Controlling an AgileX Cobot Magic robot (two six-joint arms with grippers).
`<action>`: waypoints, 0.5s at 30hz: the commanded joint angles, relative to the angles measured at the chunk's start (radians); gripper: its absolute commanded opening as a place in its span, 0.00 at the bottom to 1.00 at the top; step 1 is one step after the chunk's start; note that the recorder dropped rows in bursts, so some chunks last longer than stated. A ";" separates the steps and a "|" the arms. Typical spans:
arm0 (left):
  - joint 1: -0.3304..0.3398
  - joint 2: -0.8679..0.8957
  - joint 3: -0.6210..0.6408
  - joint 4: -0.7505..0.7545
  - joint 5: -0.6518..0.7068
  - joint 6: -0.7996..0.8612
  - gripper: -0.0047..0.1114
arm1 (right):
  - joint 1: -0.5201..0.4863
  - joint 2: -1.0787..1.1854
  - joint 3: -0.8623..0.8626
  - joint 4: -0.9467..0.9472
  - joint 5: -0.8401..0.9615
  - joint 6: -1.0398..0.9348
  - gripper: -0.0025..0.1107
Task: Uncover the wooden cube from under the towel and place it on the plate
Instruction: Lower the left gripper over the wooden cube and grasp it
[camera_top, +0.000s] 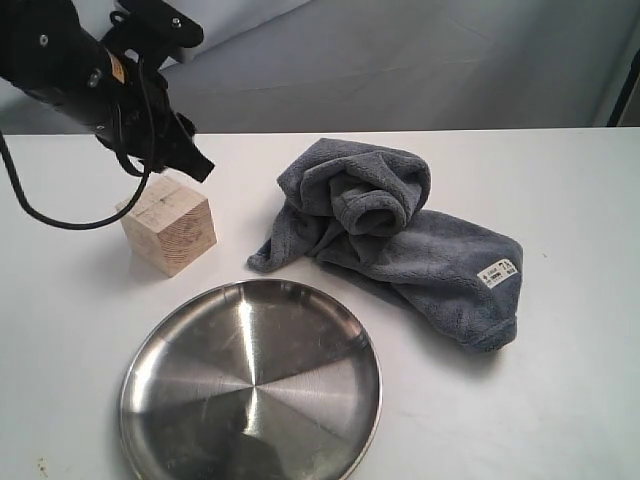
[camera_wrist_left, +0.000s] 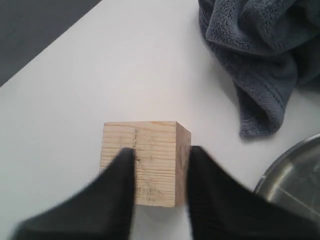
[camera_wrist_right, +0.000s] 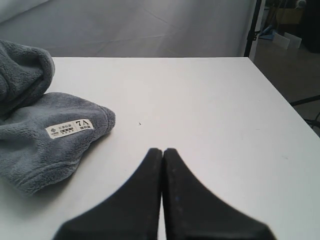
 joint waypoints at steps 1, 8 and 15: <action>0.002 -0.008 0.020 0.015 -0.013 0.096 0.04 | 0.001 -0.006 0.004 0.000 -0.004 0.004 0.02; 0.164 -0.008 0.023 -0.144 0.063 0.245 0.04 | 0.001 -0.006 0.004 0.000 -0.004 0.004 0.02; 0.310 -0.008 0.023 -0.664 0.110 0.689 0.08 | 0.001 -0.006 0.004 0.000 -0.004 0.004 0.02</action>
